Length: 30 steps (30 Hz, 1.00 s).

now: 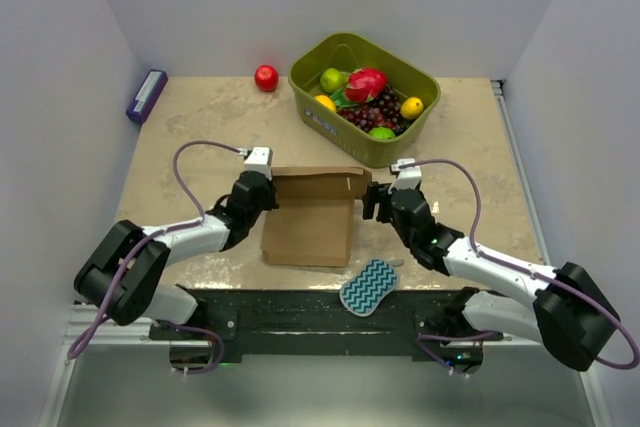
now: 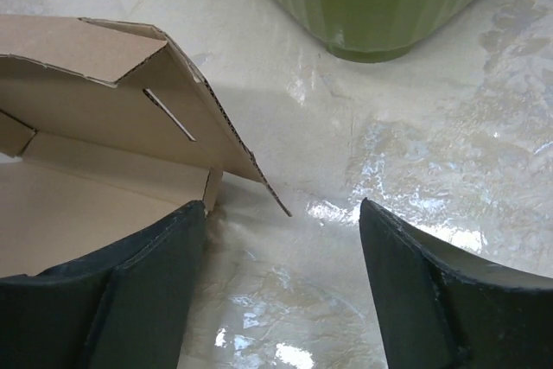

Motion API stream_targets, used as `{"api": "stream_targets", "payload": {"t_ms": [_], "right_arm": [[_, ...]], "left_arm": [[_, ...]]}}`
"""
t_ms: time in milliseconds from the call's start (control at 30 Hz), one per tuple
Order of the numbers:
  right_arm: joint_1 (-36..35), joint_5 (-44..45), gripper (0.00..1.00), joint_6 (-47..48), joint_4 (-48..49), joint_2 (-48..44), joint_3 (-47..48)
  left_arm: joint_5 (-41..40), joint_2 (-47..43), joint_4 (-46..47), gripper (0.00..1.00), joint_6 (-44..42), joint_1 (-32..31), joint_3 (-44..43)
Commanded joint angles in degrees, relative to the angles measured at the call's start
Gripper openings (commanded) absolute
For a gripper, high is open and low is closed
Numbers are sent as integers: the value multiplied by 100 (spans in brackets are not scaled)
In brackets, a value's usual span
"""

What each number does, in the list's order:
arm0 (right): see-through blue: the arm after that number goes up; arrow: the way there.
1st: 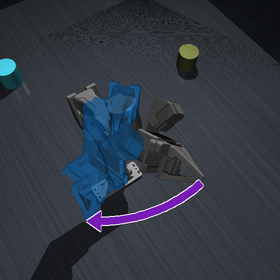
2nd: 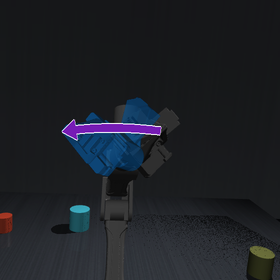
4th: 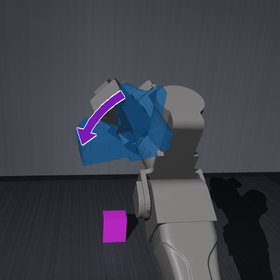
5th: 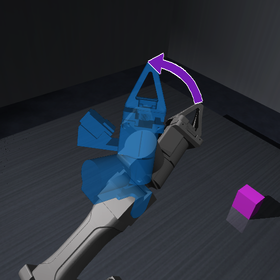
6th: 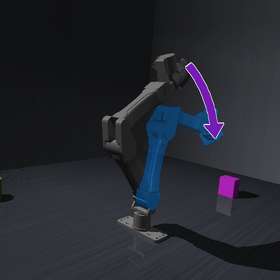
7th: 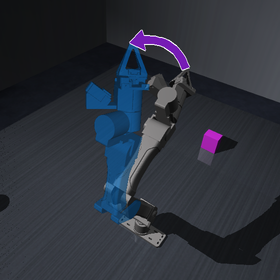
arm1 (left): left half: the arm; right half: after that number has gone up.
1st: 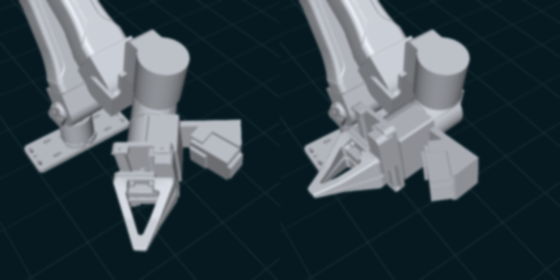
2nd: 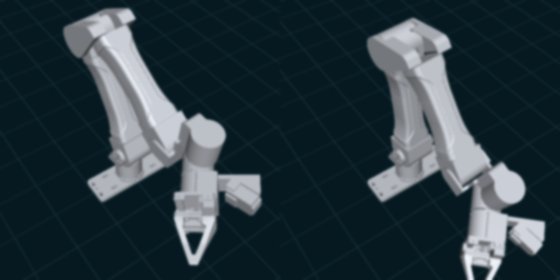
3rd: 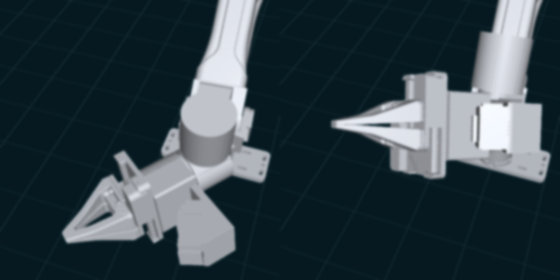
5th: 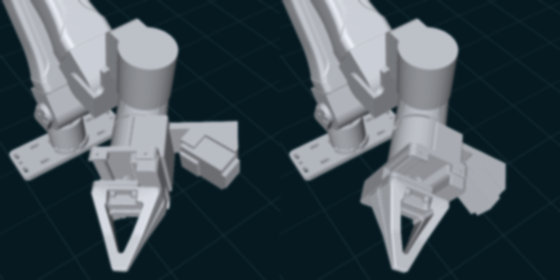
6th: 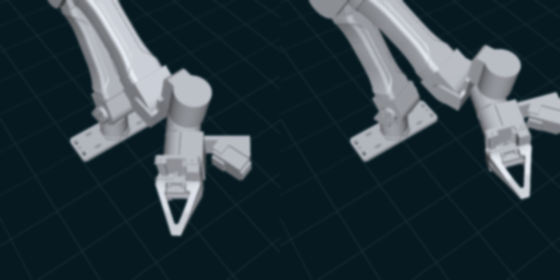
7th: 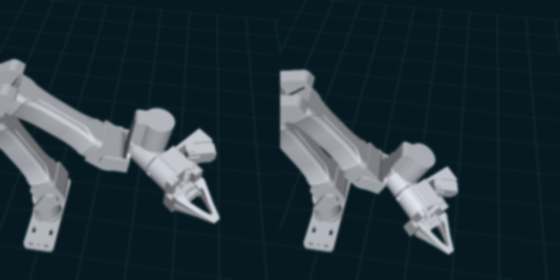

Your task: Fold the paper box

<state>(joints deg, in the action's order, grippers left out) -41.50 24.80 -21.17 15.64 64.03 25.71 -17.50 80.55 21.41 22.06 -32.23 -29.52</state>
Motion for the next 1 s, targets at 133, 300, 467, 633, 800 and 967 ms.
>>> {"api": "stream_targets", "payload": {"t_ms": [133, 300, 467, 633, 800, 967], "right_arm": [[10, 122, 84, -353, -623, -733, 232], [19, 131, 86, -379, -869, -910, 320], [19, -185, 86, -493, -1150, -1024, 671], [10, -388, 85, -862, -1151, -1428, 891], [19, -335, 84, -1082, -1440, -1657, 1303], [19, -1010, 86, -898, -2064, -1201, 2137]], "left_arm": [[-131, -321, 355, 39, 246, 15, 165], [123, -698, 189, 61, 263, 15, 262], [422, -1260, -451, 80, 281, 6, 254], [616, -1980, -1495, 89, 693, 6, 114], [853, -2500, -2614, 94, 686, 23, -449], [1721, -2466, -3274, 100, 422, 690, -1187]]}}
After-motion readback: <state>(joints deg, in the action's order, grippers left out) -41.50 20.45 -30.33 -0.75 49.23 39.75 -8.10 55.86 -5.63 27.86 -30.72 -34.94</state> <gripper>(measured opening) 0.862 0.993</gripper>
